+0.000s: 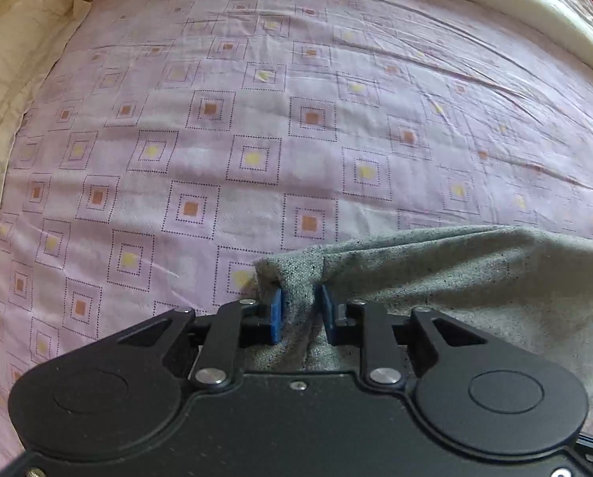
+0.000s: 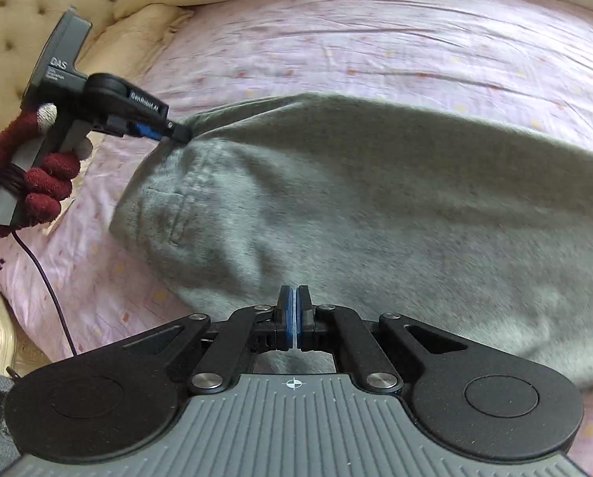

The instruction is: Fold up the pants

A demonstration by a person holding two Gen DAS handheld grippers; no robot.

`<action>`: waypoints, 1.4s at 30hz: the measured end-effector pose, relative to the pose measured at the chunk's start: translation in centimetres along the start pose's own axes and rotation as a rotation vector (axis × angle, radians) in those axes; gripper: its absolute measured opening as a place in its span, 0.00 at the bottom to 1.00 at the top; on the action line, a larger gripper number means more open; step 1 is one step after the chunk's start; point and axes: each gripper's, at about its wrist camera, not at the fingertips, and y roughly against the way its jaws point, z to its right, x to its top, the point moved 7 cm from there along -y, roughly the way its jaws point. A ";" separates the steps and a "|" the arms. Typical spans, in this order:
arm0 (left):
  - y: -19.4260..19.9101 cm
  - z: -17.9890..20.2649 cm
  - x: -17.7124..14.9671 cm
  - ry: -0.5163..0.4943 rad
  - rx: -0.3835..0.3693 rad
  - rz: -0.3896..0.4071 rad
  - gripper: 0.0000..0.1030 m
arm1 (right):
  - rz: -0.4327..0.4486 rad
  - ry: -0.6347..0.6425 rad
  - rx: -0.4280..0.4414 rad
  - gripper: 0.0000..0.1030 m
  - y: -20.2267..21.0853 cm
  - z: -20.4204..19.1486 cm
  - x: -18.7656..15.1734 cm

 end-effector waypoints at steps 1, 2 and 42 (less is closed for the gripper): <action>0.3 -0.1 0.1 -0.007 0.012 0.006 0.43 | 0.004 -0.012 -0.018 0.03 0.2 0.5 -0.2; 0.6 -0.2 0.2 -0.022 0.033 0.014 0.46 | 0.003 -0.024 -0.036 0.03 0.3 1.0 -0.4; -0.5 22.9 -15.6 -0.316 -0.002 -0.123 0.54 | 0.162 -0.284 -0.479 0.34 5.6 23.3 -6.7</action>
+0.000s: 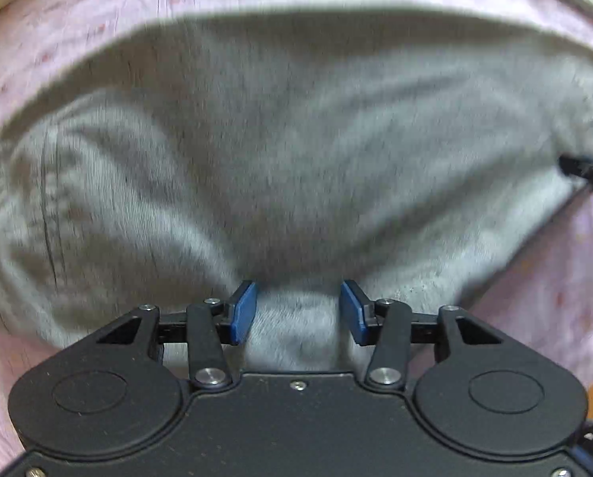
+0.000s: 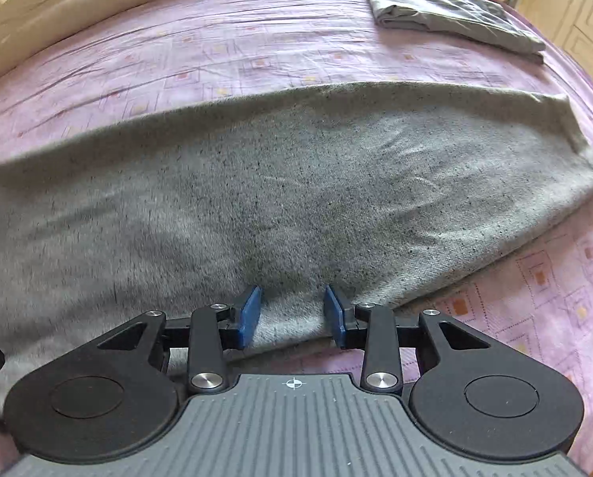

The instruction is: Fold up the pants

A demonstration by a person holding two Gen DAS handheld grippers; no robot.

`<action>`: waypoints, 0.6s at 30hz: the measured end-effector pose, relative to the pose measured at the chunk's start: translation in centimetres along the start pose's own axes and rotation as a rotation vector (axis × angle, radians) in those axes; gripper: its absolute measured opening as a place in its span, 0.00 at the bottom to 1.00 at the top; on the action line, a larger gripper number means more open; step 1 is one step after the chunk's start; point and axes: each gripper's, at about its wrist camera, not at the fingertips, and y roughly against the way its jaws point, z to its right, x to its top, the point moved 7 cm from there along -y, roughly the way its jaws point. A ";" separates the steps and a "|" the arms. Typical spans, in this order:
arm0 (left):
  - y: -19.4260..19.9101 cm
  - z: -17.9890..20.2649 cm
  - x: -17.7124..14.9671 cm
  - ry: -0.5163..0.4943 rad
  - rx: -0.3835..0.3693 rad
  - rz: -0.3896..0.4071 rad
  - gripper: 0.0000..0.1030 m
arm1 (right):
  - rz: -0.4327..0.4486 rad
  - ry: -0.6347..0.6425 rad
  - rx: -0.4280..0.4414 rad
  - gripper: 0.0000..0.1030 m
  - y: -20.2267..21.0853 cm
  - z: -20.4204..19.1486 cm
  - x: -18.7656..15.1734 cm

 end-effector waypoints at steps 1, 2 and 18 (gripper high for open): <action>0.2 0.1 -0.4 -0.008 0.010 0.003 0.54 | -0.006 0.055 0.008 0.34 0.3 -0.1 -0.8; 0.2 0.1 -0.9 0.008 0.020 -0.028 0.55 | -0.015 0.099 0.020 0.34 0.6 -0.1 -1.4; -0.1 17.3 8.6 0.183 0.067 0.027 0.52 | 0.093 -0.334 0.169 0.37 2.6 22.9 5.4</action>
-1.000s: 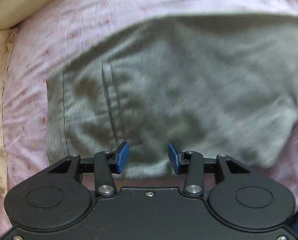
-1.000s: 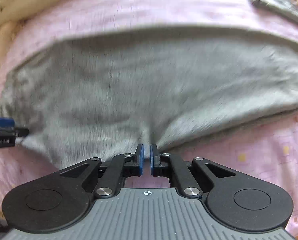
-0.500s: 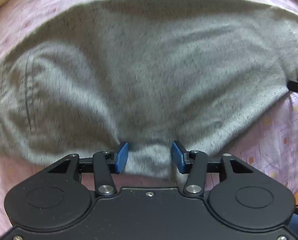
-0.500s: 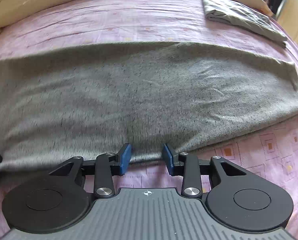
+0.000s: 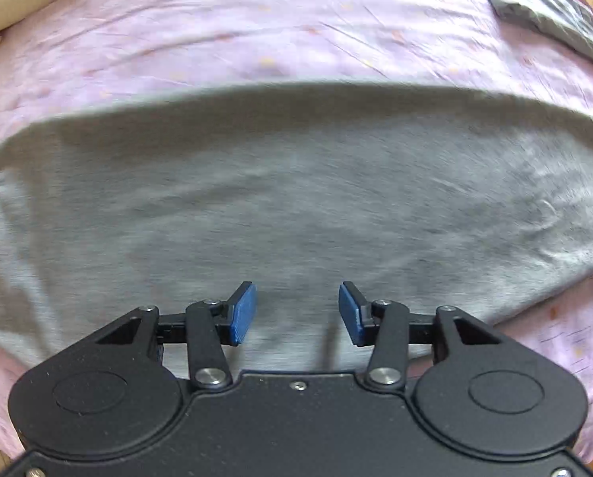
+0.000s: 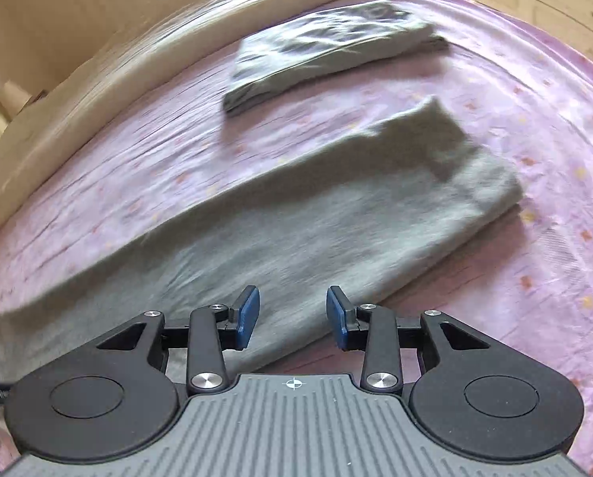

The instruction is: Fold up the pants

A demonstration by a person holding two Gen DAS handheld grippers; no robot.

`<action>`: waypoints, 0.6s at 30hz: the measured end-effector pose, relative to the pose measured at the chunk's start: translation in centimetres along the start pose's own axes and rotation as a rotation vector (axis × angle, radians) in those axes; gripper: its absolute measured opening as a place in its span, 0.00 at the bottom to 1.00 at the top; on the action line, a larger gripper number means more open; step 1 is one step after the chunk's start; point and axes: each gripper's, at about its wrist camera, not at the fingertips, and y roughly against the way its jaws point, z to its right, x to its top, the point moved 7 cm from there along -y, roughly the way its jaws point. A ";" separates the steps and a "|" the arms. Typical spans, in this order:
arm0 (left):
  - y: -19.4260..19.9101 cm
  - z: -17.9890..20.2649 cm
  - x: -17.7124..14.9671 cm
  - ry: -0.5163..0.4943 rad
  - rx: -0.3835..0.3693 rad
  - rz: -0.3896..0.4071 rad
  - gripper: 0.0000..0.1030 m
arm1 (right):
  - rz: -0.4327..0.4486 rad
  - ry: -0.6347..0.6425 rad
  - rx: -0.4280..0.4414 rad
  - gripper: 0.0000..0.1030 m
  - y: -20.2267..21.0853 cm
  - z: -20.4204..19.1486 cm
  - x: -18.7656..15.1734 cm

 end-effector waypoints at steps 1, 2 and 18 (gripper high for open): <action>-0.7 0.9 -0.4 -0.012 0.005 -0.028 0.53 | 0.009 -0.036 -0.015 0.40 0.2 1.7 0.8; -0.8 1.4 -0.7 -0.029 0.041 -0.025 0.54 | 0.020 -0.072 -0.029 0.42 0.5 3.4 1.5; -1.8 0.0 0.6 0.038 0.096 -0.123 0.71 | 0.053 -0.582 0.142 0.53 -5.6 15.6 5.6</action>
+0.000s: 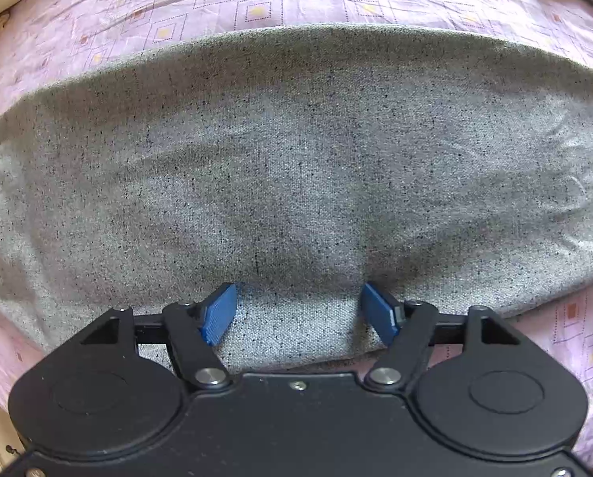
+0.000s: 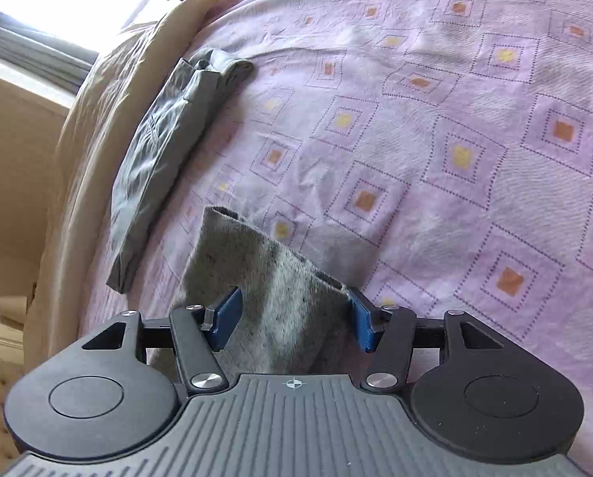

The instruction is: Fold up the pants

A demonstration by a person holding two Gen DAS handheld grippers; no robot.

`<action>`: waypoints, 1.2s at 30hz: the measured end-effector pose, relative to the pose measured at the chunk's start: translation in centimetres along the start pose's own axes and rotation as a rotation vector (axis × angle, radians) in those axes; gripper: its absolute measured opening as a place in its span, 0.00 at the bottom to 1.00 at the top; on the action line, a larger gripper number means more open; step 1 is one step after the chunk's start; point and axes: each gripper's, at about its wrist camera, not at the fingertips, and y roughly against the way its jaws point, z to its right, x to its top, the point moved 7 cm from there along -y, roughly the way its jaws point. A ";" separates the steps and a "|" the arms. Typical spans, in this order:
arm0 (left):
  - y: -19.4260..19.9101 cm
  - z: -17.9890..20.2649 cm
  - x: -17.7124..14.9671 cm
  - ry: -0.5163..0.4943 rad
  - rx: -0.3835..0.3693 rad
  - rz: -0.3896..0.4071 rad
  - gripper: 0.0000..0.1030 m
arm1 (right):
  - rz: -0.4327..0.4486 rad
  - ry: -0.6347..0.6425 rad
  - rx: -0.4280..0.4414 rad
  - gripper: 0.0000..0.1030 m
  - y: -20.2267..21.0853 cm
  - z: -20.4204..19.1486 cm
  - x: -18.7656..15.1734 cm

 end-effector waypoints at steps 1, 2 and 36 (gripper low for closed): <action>0.2 0.0 0.1 0.003 -0.004 -0.007 0.66 | -0.008 0.000 0.007 0.50 0.0 0.0 0.2; 0.3 -0.2 0.7 0.005 -0.008 -0.016 0.56 | -0.015 0.006 0.013 0.29 0.0 0.0 0.4; 1.9 14.9 3.3 -0.194 -0.112 0.058 0.45 | -0.045 0.330 0.039 0.12 4.5 -7.6 0.7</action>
